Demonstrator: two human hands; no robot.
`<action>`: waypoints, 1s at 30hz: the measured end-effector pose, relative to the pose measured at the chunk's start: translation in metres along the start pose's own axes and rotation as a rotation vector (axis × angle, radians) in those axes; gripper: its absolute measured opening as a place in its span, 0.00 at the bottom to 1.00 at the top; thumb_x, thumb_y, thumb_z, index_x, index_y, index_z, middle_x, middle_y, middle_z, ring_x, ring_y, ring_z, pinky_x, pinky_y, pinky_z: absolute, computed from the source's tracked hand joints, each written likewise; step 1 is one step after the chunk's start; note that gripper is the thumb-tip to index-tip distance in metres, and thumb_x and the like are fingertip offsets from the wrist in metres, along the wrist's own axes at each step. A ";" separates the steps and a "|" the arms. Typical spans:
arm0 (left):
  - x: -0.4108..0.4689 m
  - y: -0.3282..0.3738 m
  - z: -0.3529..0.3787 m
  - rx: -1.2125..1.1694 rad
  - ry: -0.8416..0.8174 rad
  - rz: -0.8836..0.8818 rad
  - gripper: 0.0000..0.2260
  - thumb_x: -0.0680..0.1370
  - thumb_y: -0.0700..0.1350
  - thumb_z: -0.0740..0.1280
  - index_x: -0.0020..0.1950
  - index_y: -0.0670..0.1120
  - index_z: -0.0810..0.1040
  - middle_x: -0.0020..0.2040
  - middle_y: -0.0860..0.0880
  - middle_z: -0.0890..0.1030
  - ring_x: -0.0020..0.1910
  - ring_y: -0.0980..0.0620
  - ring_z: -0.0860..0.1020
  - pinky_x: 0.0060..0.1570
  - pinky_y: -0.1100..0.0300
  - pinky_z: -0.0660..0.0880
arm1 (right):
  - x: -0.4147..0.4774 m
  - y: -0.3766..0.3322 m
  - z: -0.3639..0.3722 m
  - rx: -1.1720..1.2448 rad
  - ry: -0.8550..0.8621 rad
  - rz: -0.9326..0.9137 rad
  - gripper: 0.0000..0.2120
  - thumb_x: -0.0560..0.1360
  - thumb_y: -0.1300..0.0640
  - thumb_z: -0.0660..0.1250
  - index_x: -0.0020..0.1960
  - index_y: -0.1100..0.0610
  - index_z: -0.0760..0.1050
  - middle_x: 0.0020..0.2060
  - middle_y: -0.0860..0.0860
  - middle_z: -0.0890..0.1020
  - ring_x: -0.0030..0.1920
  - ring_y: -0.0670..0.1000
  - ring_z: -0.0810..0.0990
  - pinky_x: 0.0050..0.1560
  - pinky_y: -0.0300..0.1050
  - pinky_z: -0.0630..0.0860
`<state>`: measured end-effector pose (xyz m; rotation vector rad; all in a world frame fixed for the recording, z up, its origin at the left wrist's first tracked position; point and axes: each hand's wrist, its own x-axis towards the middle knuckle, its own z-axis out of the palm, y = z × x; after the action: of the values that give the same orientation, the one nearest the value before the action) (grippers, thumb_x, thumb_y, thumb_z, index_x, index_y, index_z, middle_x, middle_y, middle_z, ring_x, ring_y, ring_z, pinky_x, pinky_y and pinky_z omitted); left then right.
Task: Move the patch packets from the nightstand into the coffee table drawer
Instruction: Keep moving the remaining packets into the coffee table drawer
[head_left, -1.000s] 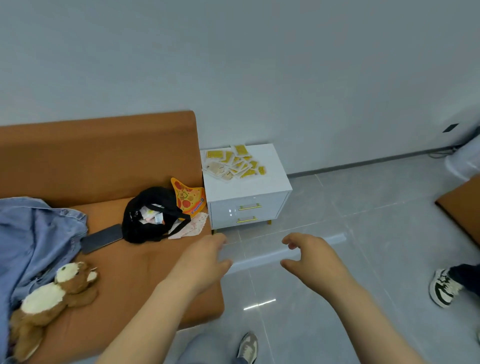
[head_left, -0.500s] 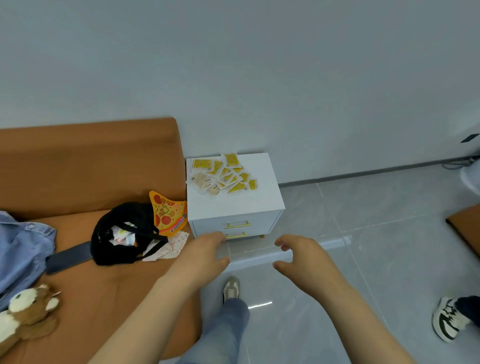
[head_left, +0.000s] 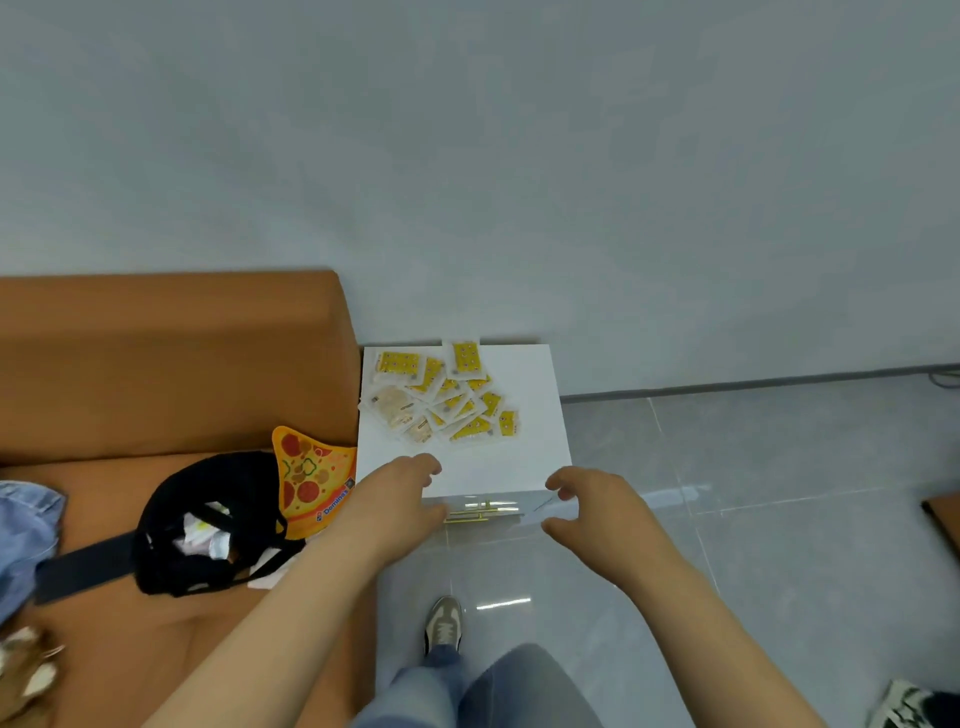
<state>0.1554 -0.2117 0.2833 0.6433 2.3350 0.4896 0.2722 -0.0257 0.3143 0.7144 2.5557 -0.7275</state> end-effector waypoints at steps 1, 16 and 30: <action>0.007 0.002 -0.002 -0.002 -0.004 -0.008 0.21 0.77 0.51 0.65 0.69 0.51 0.67 0.65 0.51 0.73 0.62 0.53 0.73 0.57 0.62 0.70 | 0.010 0.001 -0.005 -0.002 -0.006 -0.002 0.21 0.75 0.54 0.66 0.67 0.51 0.70 0.61 0.48 0.77 0.60 0.47 0.74 0.56 0.37 0.69; 0.117 0.025 -0.035 -0.044 0.105 -0.241 0.21 0.78 0.51 0.63 0.70 0.49 0.66 0.66 0.51 0.73 0.62 0.52 0.74 0.56 0.62 0.71 | 0.184 0.021 -0.076 -0.140 -0.167 -0.203 0.23 0.75 0.53 0.66 0.69 0.50 0.68 0.63 0.49 0.74 0.62 0.49 0.73 0.57 0.40 0.70; 0.213 -0.029 -0.016 -0.053 0.067 -0.469 0.23 0.78 0.55 0.63 0.68 0.44 0.67 0.64 0.45 0.73 0.60 0.47 0.74 0.58 0.55 0.73 | 0.332 0.015 -0.048 -0.283 -0.333 -0.286 0.32 0.75 0.49 0.67 0.74 0.54 0.59 0.68 0.53 0.67 0.65 0.53 0.71 0.60 0.43 0.70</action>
<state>-0.0061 -0.1180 0.1749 0.0432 2.4209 0.3560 0.0060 0.1334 0.1856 0.1238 2.4013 -0.5020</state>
